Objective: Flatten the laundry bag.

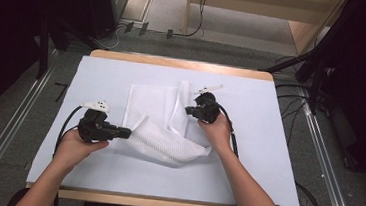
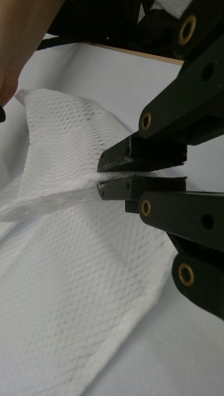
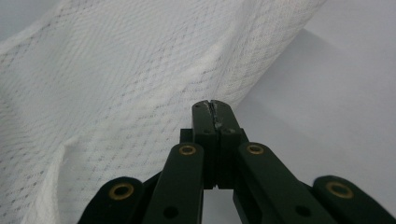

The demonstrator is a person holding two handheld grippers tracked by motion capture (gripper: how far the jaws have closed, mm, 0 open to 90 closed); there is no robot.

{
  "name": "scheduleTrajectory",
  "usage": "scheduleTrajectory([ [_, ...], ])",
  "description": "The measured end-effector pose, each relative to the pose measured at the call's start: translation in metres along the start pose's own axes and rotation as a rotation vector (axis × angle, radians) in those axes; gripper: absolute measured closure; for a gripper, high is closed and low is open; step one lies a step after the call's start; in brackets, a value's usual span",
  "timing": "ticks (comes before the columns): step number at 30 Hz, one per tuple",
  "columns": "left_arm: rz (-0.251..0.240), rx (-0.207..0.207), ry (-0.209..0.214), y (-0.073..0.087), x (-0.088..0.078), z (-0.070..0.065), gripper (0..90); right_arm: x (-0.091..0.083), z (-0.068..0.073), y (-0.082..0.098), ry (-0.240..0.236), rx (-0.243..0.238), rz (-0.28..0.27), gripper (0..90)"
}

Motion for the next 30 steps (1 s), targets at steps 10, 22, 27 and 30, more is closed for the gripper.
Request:
scheduleTrajectory([
  [10,0.014,-0.010,0.002,0.006,0.004,0.007,85.2,-0.008,-0.039,0.002,0.051,0.072,-0.014,90.0],
  [22,0.008,-0.027,0.002,0.004,-0.001,0.009,66.1,-0.027,-0.024,0.000,0.008,0.061,-0.050,84.6],
  [27,-0.006,-0.032,-0.022,-0.003,-0.006,0.014,63.3,-0.041,-0.003,0.004,-0.075,0.039,-0.031,90.0],
  [30,-0.004,-0.060,-0.041,-0.007,-0.006,0.020,64.0,-0.046,0.007,0.009,-0.110,0.024,-0.013,90.0],
])
Point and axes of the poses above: each handheld gripper's, and its own axes: x roughly forward along the jaws, y roughly out of its underside, z roughly to its left, the point moved 9 cm from there along x, roughly forward along the jaws, and after that the axes turned 9 degrees about -z, right-handed, at the moved point
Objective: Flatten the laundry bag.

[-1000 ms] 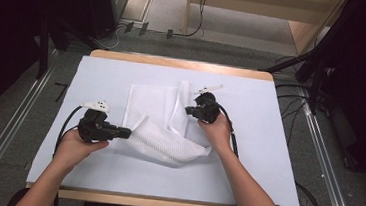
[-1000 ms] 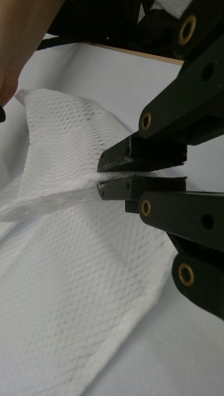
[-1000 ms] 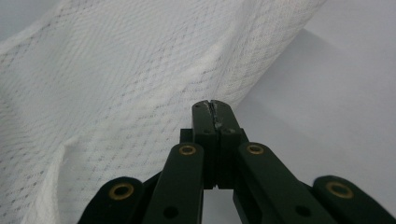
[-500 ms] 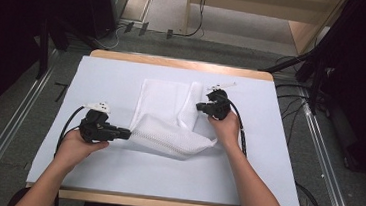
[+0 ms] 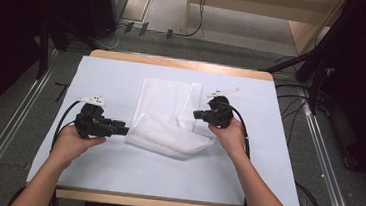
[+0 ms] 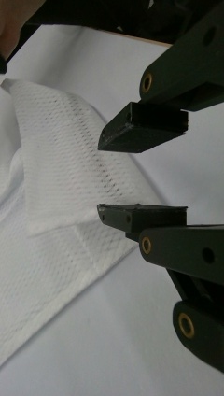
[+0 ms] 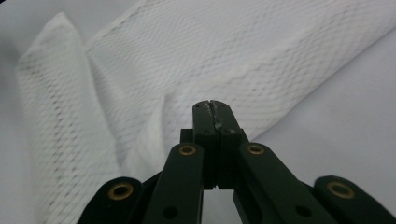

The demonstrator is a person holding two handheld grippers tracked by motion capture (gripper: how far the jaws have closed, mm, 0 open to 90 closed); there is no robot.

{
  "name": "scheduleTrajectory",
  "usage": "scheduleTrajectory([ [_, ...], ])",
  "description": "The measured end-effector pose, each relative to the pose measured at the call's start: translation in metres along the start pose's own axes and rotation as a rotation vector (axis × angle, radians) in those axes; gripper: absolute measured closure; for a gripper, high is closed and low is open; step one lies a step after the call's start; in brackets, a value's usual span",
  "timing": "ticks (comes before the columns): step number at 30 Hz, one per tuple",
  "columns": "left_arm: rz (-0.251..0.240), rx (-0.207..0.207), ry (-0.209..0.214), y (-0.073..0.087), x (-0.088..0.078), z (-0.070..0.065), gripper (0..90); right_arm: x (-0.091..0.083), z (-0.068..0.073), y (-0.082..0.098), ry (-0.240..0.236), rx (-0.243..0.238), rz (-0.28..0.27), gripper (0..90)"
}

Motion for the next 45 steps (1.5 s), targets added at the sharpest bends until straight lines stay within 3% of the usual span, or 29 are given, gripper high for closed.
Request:
scheduleTrajectory([
  [3,0.005,-0.005,-0.013,-0.006,0.002,0.007,66.3,-0.004,0.010,0.012,-0.052,-0.025,0.027,90.0],
  [5,0.000,-0.010,-0.022,-0.013,0.004,0.011,68.0,-0.005,0.011,0.018,-0.062,-0.033,0.037,90.0],
  [8,-0.003,-0.017,-0.031,-0.018,0.006,0.015,71.6,-0.007,0.012,0.022,-0.066,-0.026,0.042,90.0],
  [11,0.009,-0.011,-0.071,-0.023,0.009,0.022,81.1,-0.013,0.011,0.026,-0.062,-0.023,0.046,90.0],
  [16,0.025,-0.043,-0.094,-0.029,0.023,0.035,88.9,-0.021,0.009,0.030,-0.057,-0.015,0.038,90.0],
  [18,0.033,-0.066,-0.108,-0.030,0.033,0.042,90.0,-0.022,0.008,0.032,-0.058,-0.011,0.038,90.0],
  [24,0.071,-0.074,-0.106,-0.026,0.051,0.047,90.0,-0.024,0.011,0.038,-0.072,-0.007,0.053,90.0],
  [26,0.076,-0.086,-0.085,-0.023,0.056,0.045,90.0,-0.024,0.013,0.039,-0.084,-0.008,0.048,90.0],
  [31,0.106,-0.059,-0.048,-0.019,0.061,0.036,90.0,-0.028,0.020,0.041,-0.099,-0.017,0.047,90.0],
  [32,0.114,-0.039,-0.041,-0.019,0.060,0.032,90.0,-0.030,0.025,0.043,-0.106,-0.021,0.046,90.0],
  [39,0.104,-0.033,0.021,-0.016,0.052,0.014,89.7,-0.040,0.037,0.050,-0.121,-0.035,0.040,90.0],
  [45,0.112,-0.017,0.035,-0.005,0.041,0.003,87.6,-0.049,0.050,0.059,-0.135,-0.042,0.045,90.0],
])
Point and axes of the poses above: each handheld gripper's, and its own axes: x roughly forward along the jaws, y roughly out of its underside, z roughly to its left, the point moved 9 cm from there along x, roughly forward along the jaws, and after that the axes turned 9 degrees about -z, right-handed, at the moved point
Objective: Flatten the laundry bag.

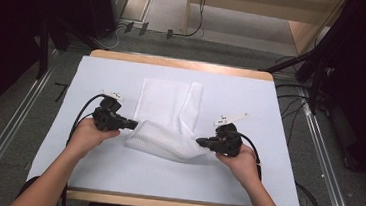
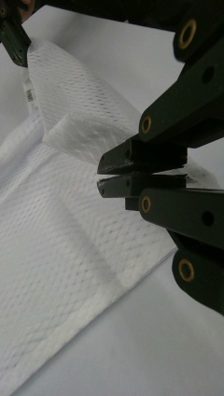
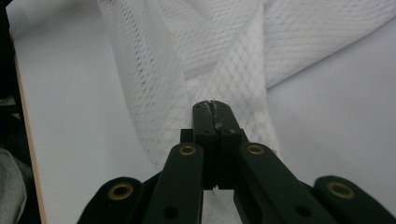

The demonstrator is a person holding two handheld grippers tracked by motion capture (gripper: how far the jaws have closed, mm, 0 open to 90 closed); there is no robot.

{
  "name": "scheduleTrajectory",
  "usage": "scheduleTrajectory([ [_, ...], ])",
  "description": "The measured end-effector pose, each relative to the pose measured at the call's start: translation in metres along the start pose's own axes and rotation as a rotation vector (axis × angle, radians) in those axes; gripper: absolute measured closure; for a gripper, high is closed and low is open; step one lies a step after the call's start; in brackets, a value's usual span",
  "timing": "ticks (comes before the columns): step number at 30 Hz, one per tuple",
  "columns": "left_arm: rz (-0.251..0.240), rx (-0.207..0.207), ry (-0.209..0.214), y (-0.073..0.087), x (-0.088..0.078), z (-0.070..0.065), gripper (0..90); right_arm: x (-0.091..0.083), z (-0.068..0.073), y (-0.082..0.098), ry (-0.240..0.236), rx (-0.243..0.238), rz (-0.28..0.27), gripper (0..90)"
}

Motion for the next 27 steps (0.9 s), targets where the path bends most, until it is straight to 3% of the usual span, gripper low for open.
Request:
scheduleTrajectory([
  [7,-0.004,0.014,0.030,0.013,-0.009,-0.016,86.5,-0.007,0.016,0.007,-0.013,-0.016,-0.009,90.0],
  [14,0.016,0.049,0.031,0.023,-0.011,-0.026,84.9,-0.013,0.027,0.017,-0.011,-0.029,-0.005,90.0],
  [20,0.007,0.041,0.033,0.025,-0.012,-0.029,83.8,-0.018,0.036,0.026,-0.011,-0.026,0.005,90.0],
  [24,0.015,0.061,0.028,0.030,-0.014,-0.031,82.0,-0.021,0.039,0.029,-0.005,-0.036,-0.002,90.0],
  [27,-0.017,0.044,0.017,0.025,-0.015,-0.028,81.0,-0.024,0.037,0.028,0.012,-0.037,-0.013,90.0],
])
Point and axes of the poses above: each handheld gripper's, and its own axes: x roughly forward along the jaws, y roughly out of its underside, z roughly to its left, the point moved 9 cm from there along x, roughly forward along the jaws, and after that the axes turned 9 degrees about -z, right-handed, at the moved point
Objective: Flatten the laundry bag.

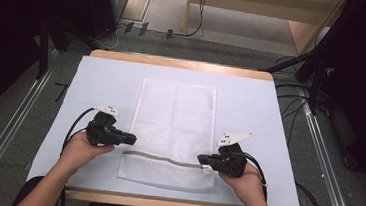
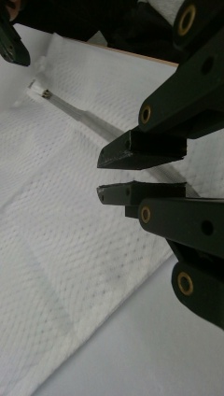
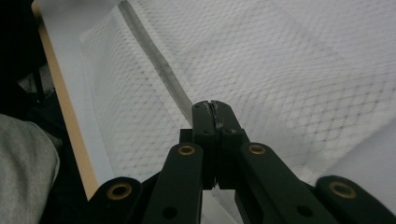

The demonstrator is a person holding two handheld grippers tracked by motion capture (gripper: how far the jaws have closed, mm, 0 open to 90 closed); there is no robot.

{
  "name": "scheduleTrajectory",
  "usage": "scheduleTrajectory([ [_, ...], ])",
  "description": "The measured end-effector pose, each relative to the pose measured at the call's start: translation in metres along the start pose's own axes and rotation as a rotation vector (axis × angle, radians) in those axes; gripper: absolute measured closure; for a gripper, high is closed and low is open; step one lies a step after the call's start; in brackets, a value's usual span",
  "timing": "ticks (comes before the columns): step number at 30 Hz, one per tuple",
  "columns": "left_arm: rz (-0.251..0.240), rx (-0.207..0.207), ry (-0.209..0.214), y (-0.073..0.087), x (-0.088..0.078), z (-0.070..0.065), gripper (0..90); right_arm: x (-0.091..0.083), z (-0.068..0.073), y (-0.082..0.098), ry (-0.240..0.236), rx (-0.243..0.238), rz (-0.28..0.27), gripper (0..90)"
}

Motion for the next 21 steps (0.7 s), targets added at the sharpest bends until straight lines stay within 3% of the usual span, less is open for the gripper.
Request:
scheduleTrajectory([
  [7,-0.020,-0.003,-0.079,-0.008,0.002,0.018,74.0,0.001,-0.019,-0.005,0.059,0.012,-0.023,86.6],
  [13,-0.057,-0.009,-0.112,-0.014,0.006,0.029,65.5,0.002,-0.038,-0.011,0.115,0.000,-0.060,79.8],
  [14,-0.054,-0.005,-0.121,-0.015,0.007,0.032,61.3,0.004,-0.048,-0.013,0.142,0.000,-0.070,76.9],
  [21,-0.038,0.004,-0.204,-0.017,0.013,0.052,55.9,0.008,-0.072,-0.014,0.203,0.021,-0.084,69.7],
])
Point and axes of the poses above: each handheld gripper's, and its own axes: x roughly forward along the jaws, y roughly out of its underside, z roughly to its left, the point moved 9 cm from there along x, roughly forward along the jaws, and after that the axes turned 9 degrees about -z, right-handed, at the moved point
